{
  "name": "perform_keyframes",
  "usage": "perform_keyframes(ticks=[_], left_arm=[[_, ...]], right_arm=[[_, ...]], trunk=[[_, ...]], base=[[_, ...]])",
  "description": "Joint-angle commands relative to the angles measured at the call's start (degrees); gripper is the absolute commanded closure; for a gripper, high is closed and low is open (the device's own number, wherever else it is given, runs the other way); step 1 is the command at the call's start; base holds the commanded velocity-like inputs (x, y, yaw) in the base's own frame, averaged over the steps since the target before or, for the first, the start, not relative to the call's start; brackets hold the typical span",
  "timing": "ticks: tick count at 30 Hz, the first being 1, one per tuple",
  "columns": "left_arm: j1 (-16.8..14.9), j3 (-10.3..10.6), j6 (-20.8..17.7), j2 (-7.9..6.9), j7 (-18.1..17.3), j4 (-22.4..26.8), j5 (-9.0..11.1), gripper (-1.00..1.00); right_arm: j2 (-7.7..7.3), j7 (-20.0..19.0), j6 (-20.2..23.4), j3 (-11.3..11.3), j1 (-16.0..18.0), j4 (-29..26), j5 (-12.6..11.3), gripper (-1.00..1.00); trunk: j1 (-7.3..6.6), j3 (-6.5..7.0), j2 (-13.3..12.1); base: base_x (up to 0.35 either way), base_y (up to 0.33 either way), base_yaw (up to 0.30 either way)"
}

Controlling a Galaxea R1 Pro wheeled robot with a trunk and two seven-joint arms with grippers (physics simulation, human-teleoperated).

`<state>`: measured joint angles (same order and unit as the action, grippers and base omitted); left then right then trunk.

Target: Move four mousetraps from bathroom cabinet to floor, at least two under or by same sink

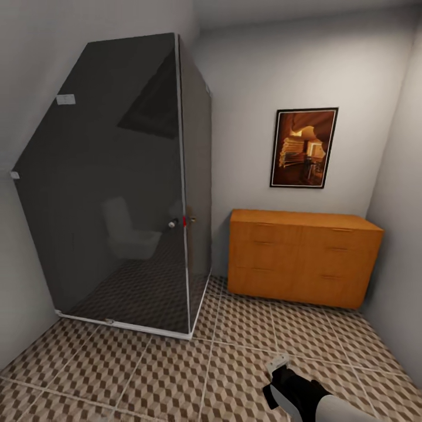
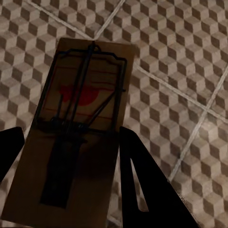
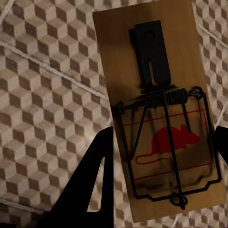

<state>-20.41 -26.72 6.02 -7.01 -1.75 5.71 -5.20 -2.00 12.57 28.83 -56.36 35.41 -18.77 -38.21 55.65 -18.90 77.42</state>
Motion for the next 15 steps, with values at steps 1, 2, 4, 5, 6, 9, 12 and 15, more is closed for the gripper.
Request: perform_keyframes(ticks=[1,2,4,5,6,9,12,15], left_arm=[[-0.1,-0.5,0.2,-0.04,-0.1,-0.2,-0.6,1.0],[-0.1,-0.5,0.2,-0.05,-0.1,-0.3,-0.6,1.0],[-0.1,-0.4,0.2,-0.1,-0.1,-0.4,-0.6,1.0],[-0.1,-0.4,0.2,-0.1,-0.1,-0.4,-0.6,1.0],[-0.1,-0.4,0.2,-0.11,-0.1,-0.4,-0.6,1.0],[-0.1,-0.4,0.2,-0.11,-0.1,-0.4,-0.6,1.0],[-0.1,-0.5,0.2,-0.11,-0.1,-0.4,-0.6,1.0],[-0.1,-0.4,0.3,-0.11,-0.1,-0.4,-0.6,1.0]], right_arm=[[-0.09,0.3,0.0,-0.4,0.0,-0.2,-0.7,1.0],[-0.09,0.3,-0.1,-0.4,0.0,-0.2,-0.7,1.0],[-0.1,0.3,-0.3,-0.4,-0.1,-0.2,-0.7,1.0],[-0.1,0.3,-0.3,-0.4,-0.1,-0.2,-0.7,1.0],[-0.1,0.3,-0.3,-0.4,-0.1,-0.2,-0.7,1.0],[-0.06,0.2,-0.2,-0.5,-0.1,-0.2,-0.7,1.0],[-0.03,0.3,-0.2,-0.4,-0.1,-0.2,-0.7,1.0],[-0.02,0.3,-0.3,-0.4,-0.1,-0.2,-0.7,1.0]], trunk=[[0.0,-0.07,0.0],[0.0,-0.07,0.0],[0.0,-0.06,0.0],[0.0,-0.05,0.0],[0.0,-0.05,0.0],[0.0,-0.04,0.0],[0.0,-0.04,0.0],[0.0,-0.02,0.0]], base=[[0.0,0.0,0.284],[0.0,0.0,0.284],[0.0,0.0,0.257],[0.0,0.0,0.148],[0.0,0.0,0.118],[0.0,0.0,0.062],[0.0,0.0,0.029],[0.0,0.0,0.105]])
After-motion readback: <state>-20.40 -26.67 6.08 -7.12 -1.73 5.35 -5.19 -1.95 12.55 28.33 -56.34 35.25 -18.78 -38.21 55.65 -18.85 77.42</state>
